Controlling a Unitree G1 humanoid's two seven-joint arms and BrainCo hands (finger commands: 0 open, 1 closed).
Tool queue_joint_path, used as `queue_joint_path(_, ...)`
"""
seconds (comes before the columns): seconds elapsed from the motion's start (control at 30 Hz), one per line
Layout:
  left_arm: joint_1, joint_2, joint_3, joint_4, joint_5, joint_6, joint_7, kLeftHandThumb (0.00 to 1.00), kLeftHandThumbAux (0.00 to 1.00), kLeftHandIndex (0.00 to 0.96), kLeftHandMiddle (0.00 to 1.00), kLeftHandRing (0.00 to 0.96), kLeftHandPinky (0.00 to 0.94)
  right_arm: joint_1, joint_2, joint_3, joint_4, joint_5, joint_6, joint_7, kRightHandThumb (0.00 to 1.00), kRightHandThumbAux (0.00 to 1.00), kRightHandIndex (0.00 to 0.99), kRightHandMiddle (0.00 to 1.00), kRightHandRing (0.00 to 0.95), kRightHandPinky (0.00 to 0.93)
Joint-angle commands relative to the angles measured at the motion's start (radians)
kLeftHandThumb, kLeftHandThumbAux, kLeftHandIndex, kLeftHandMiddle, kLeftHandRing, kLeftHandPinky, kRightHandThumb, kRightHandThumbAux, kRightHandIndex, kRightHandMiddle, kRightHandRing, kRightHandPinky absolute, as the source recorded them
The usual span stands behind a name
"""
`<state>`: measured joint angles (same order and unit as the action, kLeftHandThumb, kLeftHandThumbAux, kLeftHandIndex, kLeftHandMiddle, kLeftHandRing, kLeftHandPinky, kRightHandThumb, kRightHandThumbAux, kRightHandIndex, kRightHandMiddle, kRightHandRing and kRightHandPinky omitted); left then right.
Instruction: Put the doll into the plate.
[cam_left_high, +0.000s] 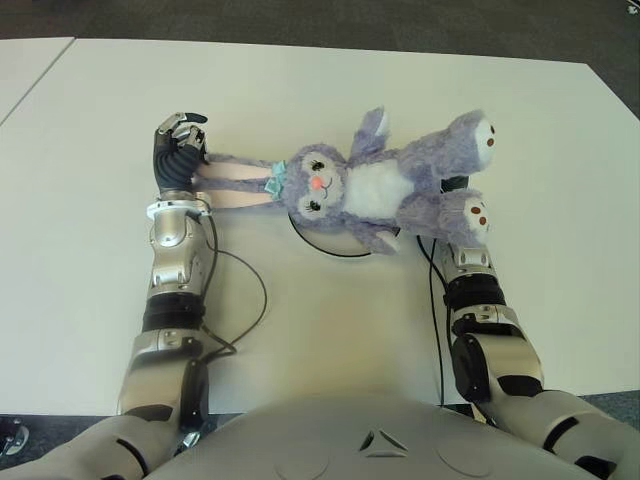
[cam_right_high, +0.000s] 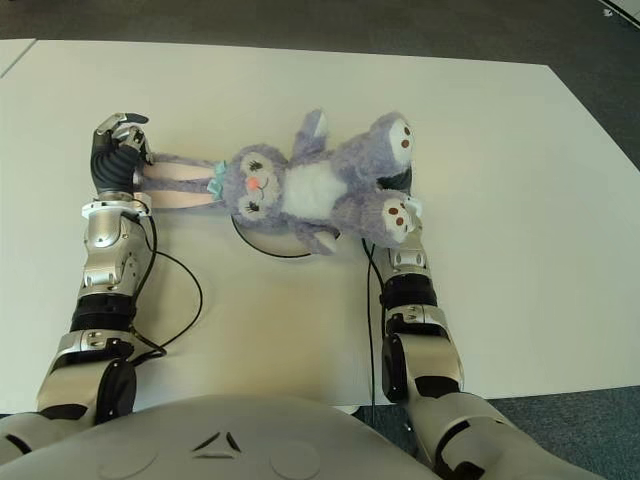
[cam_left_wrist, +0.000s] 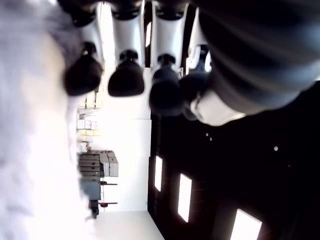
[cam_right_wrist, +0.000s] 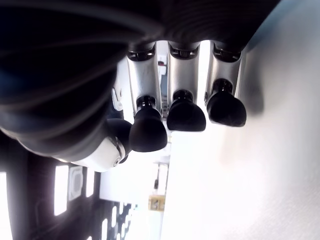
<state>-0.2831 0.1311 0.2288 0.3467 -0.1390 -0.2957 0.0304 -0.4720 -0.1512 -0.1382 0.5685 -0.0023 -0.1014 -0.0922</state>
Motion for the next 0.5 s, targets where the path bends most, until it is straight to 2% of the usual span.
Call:
queue_joint_path(0.03, 0.053, -0.027, -0.017, -0.028, 0.018, 0.032, 0.016, 0.706, 0.704, 0.444, 0.809, 0.821, 0.782, 0.055, 0.004, -0.012, -0.022, 0.018, 0.043, 0.007, 0.708, 0.719, 0.441, 0.838, 0.838, 0.804)
queue_joint_path(0.17, 0.085, -0.046, -0.038, -0.072, 0.032, 0.050, 0.025, 0.708, 0.703, 0.444, 0.816, 0.827, 0.823, 0.078, 0.003, -0.018, -0.071, 0.026, 0.062, 0.009, 0.708, 0.718, 0.441, 0.838, 0.835, 0.808)
queue_joint_path(0.5, 0.134, -0.060, -0.073, -0.144, 0.035, 0.089, 0.017, 0.710, 0.702, 0.444, 0.819, 0.835, 0.822, 0.109, 0.004, -0.026, -0.143, 0.034, 0.106, 0.013, 0.709, 0.717, 0.441, 0.839, 0.830, 0.823)
